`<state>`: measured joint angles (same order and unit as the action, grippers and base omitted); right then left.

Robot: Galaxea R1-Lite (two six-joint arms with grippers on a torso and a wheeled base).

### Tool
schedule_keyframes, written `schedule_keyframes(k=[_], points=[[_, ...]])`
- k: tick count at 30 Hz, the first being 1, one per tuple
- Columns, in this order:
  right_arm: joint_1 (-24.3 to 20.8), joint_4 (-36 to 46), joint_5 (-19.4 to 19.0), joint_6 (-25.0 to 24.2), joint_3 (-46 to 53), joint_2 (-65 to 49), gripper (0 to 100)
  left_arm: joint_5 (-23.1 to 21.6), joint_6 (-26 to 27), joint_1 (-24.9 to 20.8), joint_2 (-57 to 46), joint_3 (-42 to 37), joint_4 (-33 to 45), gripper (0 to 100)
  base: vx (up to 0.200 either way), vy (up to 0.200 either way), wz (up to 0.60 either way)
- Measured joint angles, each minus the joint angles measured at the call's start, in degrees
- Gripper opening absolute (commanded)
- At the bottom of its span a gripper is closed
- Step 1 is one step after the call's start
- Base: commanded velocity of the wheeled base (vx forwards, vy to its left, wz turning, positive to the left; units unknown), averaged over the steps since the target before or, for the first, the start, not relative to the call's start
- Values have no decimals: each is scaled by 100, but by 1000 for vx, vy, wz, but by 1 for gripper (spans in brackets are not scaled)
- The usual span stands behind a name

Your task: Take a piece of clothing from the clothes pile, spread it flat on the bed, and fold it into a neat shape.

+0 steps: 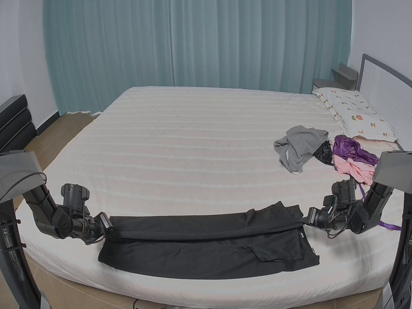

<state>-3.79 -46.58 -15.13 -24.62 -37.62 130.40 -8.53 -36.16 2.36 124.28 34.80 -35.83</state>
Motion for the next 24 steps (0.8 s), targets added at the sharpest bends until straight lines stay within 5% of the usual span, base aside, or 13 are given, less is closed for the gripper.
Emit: schedule_keyframes(k=[1,12,24], points=[[-12,0,5,38,2,27,100,0,48,-5,0,-18,-5,100,0,0,0],[-34,-9,-4,-126,-99,52,100,2,85,-17,17,2,-7,100,0,0,0],[127,-5,24,-529,-400,-16,100,71,-90,17,341,951,44,100,0,0,0]])
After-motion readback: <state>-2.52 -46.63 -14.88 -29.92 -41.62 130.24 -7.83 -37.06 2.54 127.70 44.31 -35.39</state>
